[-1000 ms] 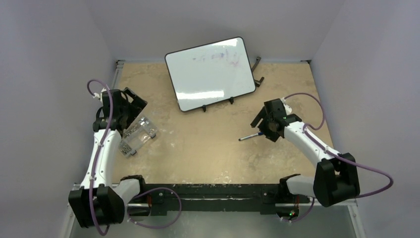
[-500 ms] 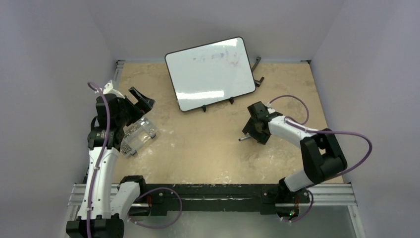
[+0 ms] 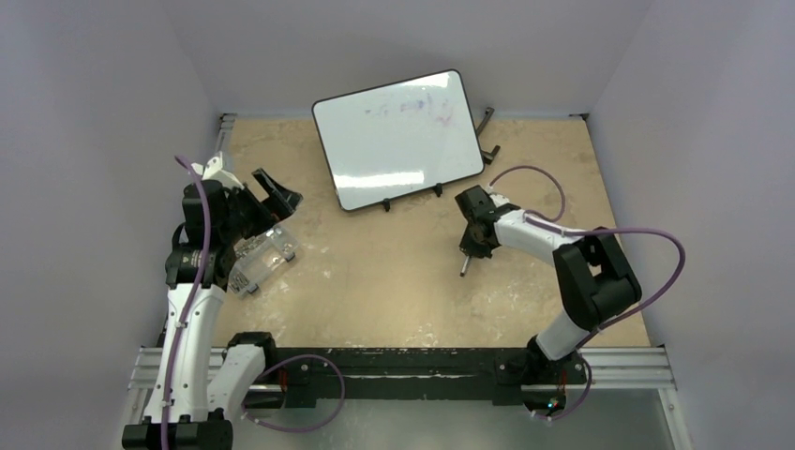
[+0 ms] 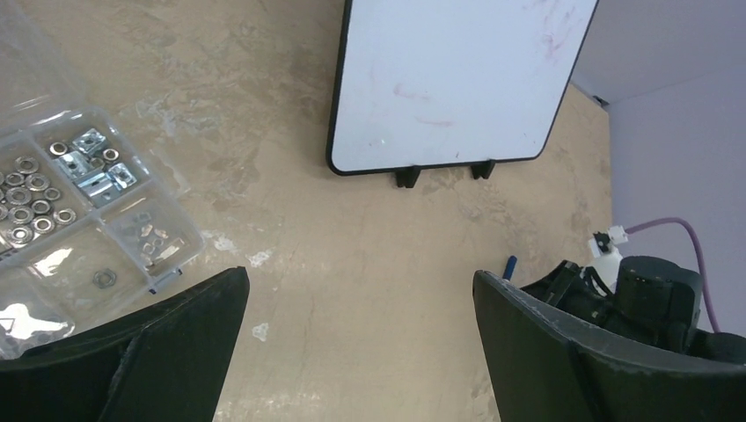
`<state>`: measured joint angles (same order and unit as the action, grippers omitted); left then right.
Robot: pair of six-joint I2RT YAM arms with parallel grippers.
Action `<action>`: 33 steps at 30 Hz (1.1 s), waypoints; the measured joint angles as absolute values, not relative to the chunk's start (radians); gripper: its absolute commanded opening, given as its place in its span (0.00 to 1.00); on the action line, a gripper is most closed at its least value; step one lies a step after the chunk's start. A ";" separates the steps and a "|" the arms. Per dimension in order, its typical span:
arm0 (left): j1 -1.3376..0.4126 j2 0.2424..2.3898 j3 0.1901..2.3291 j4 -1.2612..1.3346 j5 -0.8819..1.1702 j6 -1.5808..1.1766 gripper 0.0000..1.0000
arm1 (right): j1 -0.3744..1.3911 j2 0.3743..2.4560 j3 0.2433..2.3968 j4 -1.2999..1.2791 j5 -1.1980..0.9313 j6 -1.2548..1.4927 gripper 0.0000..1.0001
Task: Write a sentence on the whiteboard
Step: Open the whiteboard marker at the center of the board.
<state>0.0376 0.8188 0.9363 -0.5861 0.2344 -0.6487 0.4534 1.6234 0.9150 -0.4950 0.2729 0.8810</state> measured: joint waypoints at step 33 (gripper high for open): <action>-0.108 0.960 0.937 -0.128 1.029 -0.791 0.84 | 0.669 1.108 1.028 -0.321 -0.390 0.257 0.00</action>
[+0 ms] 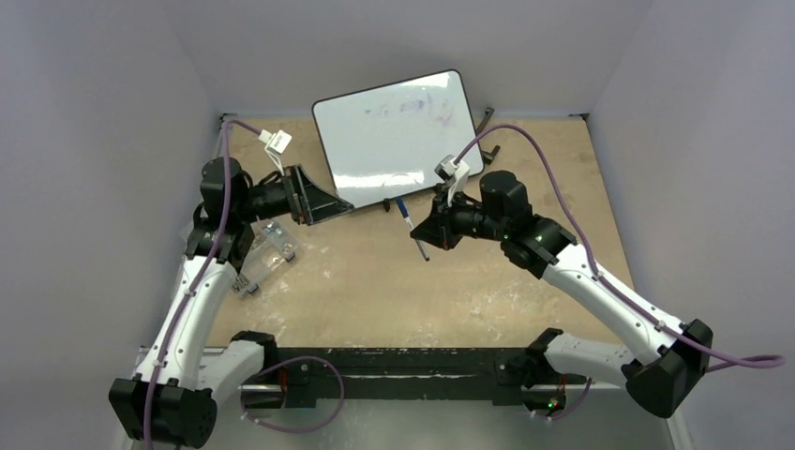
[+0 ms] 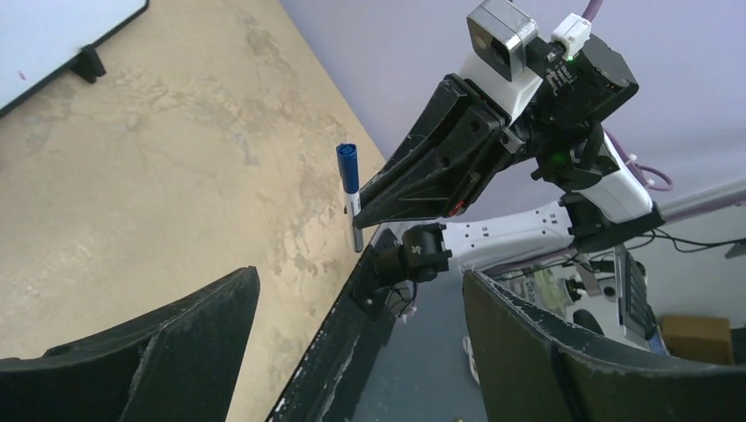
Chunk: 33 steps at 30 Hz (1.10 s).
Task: Write a sentence on the whiteboard
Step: Open the whiteboard marker at the center of the board.
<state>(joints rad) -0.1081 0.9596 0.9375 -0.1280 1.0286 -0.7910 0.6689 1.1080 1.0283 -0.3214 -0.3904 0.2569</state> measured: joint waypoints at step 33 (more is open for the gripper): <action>-0.403 1.226 1.186 -0.488 1.018 -0.581 0.41 | 0.849 1.175 1.167 -0.352 -0.459 0.132 0.00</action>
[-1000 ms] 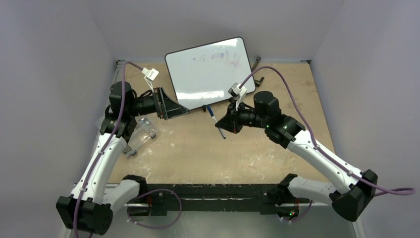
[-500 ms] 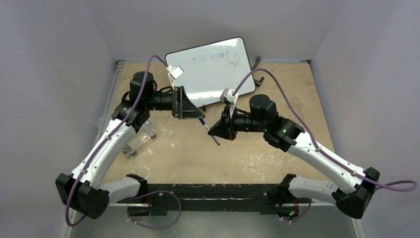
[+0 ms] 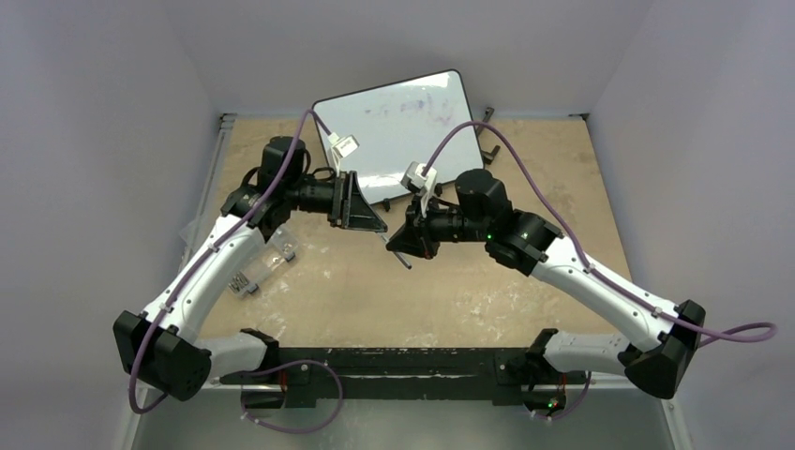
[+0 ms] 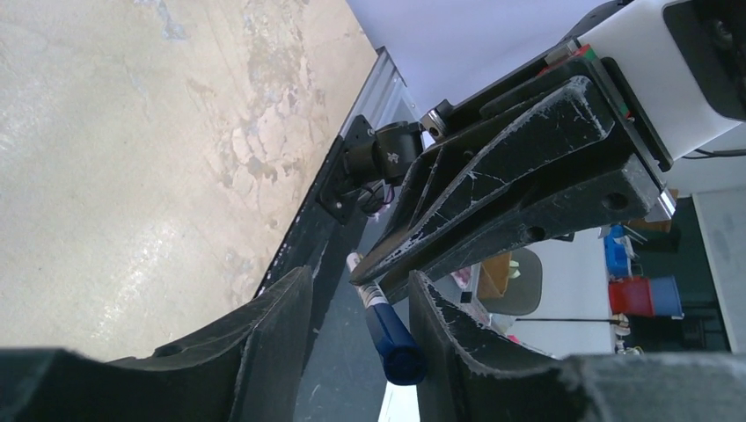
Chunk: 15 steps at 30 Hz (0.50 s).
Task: Write a sentence on the whiteboard
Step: Open the whiteboard marker at the center of the board.
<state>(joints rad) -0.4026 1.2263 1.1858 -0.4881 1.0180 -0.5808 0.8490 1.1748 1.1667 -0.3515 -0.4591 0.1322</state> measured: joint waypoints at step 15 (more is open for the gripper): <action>-0.408 1.252 1.184 -0.516 1.044 -0.528 0.00 | 0.849 1.198 1.174 -0.378 -0.430 0.134 0.18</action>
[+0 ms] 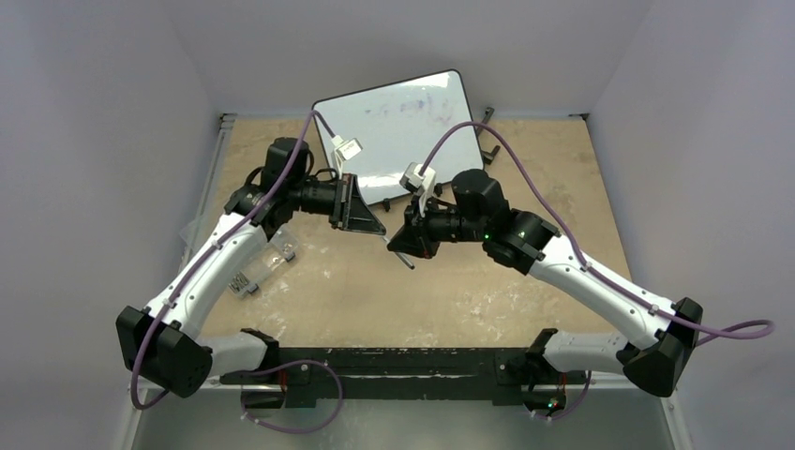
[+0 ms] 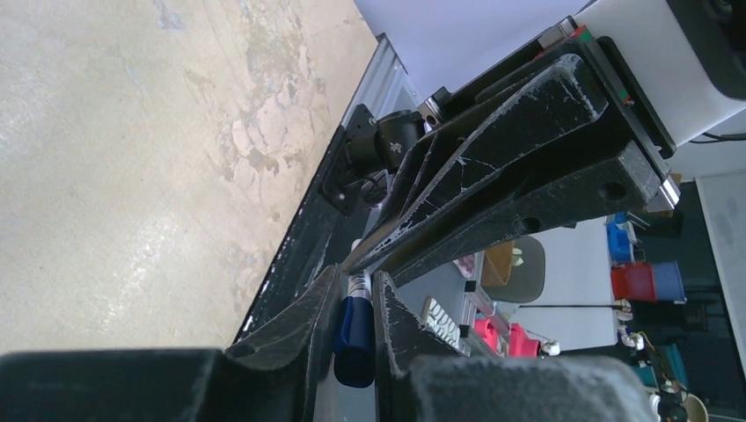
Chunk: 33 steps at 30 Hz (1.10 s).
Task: Write a sentence on the whiteboard
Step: Open the whiteboard marker at the center of the board.
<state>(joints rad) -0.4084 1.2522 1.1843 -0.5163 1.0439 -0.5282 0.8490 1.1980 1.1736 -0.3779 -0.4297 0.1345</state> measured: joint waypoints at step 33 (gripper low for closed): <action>-0.408 1.164 1.171 0.045 0.772 -0.870 0.00 | 0.850 0.885 0.856 0.171 -0.110 0.463 0.87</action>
<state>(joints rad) -0.4076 1.1637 1.1706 0.0452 0.7723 -0.8700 0.8497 0.8848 0.8558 0.1715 -0.1104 0.4625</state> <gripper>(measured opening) 0.138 0.838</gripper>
